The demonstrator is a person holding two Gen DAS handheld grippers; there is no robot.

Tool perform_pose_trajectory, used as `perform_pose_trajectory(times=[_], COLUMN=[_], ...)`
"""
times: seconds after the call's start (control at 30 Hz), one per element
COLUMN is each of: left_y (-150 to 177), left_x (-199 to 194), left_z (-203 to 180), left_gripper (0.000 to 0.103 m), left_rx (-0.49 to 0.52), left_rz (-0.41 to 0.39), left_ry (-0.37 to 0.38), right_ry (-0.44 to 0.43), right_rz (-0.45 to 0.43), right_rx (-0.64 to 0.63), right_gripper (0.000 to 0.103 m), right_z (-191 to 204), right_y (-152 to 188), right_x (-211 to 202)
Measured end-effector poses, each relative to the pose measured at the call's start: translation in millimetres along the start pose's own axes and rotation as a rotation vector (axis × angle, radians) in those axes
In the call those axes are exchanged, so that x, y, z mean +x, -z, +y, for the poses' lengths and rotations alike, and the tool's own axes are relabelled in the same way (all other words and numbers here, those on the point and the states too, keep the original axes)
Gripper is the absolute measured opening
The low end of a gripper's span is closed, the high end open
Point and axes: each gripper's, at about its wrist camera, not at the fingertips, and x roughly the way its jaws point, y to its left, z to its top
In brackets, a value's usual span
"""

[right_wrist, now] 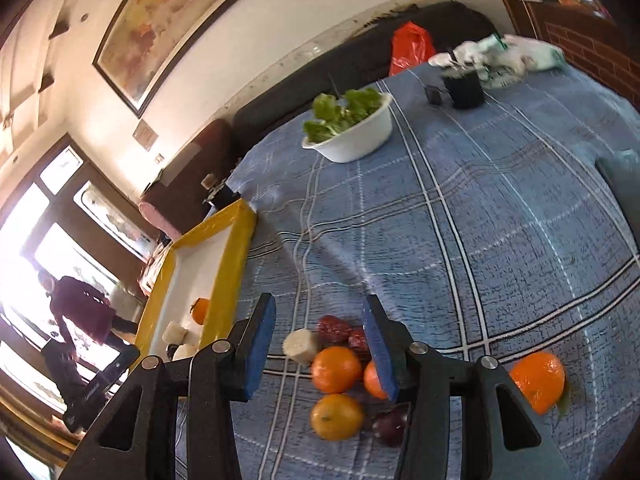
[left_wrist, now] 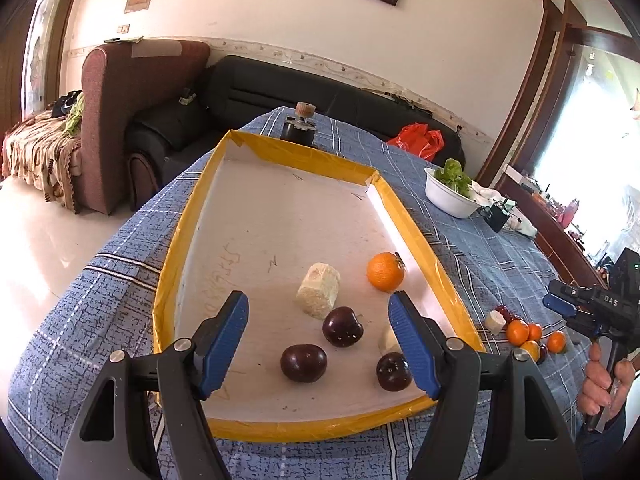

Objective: Organize fruits
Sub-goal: 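Withdraw both open tools from the tray back toward the fruit pile, then grasp a white cylindrical slice from the pile with the left tool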

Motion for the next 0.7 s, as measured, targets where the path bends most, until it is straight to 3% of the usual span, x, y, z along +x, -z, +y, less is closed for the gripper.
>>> perform_pose_trajectory(times=[0.1,0.27,0.47,0.6,0.7], left_y=[-1.2,-4.9,6.3,17.2,22.3], left_x=[-1.4,-8.3,23.6,59.3,84.8], left_z=[-13.4,-64.4,-144.1,-183.2,-199.6], left_gripper=[0.072,0.072,0.071,0.048,0.041], left_rx=[0.010,0.120,0.278,0.354,0.369], left_rz=[0.013,0.010,0.121,0.225,0.297], left_ry=[0.029,0.101,0.213,0.217,0.213], right_ry=[-0.017,-0.040,-0.055,-0.060,-0.070], right_rz=[0.001,-0.008,-0.022,-0.032,-0.038], right_rx=[0.007,0.010,0.016,0.023,0.033], right_gripper=[0.050,0.050,0.050,0.050,0.050], right_z=[-2.9,-3.1,-3.4,-5.0,-6.5], right_y=[-0.8,-0.1,0.2,-0.4,-1.5], right_x=[-0.6,-4.0,-9.3,-12.5,-15.1])
